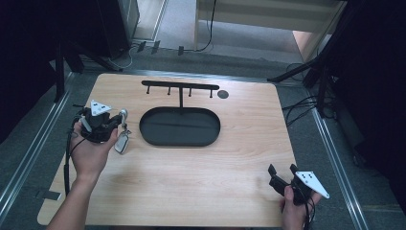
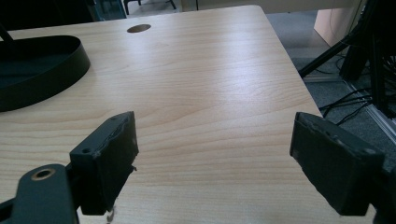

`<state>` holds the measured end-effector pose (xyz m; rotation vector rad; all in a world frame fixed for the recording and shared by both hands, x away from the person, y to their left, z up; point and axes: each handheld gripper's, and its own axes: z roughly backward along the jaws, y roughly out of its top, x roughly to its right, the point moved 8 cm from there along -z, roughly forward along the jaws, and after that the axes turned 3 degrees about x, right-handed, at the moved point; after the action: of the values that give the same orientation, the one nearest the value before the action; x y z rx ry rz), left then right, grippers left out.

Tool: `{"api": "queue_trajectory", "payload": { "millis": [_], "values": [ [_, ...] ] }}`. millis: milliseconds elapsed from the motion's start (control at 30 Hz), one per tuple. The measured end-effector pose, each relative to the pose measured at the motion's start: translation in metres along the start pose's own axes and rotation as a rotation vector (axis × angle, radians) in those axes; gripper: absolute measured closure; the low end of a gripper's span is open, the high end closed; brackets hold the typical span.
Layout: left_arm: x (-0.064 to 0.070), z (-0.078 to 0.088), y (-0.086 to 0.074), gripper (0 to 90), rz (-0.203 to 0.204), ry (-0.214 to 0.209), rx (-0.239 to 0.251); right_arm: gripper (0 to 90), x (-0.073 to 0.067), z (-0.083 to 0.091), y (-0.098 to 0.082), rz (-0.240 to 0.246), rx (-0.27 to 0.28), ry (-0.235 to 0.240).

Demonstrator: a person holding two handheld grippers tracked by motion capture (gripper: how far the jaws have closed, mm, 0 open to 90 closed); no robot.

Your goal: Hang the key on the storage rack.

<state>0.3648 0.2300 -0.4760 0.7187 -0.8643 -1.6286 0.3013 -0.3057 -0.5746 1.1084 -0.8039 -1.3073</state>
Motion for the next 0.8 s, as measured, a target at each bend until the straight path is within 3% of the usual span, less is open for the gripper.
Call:
{"api": "queue_trajectory", "payload": {
  "millis": [233,400,600,800],
  "values": [
    [0.007,0.013,0.018,90.0,0.021,-0.027,0.092,15.0,0.000,0.000,0.000,-0.001,0.000,0.000],
    [0.019,0.025,0.038,90.0,0.041,-0.071,0.165,15.1,0.000,0.000,0.000,0.003,0.001,-0.001],
    [0.031,0.027,0.056,90.0,0.027,-0.102,0.181,15.1,0.000,0.000,0.000,-0.001,0.000,0.000],
    [0.044,0.013,0.058,90.0,0.018,-0.126,0.164,15.0,0.000,0.000,0.000,-0.001,-0.001,-0.001]
  ]
}}
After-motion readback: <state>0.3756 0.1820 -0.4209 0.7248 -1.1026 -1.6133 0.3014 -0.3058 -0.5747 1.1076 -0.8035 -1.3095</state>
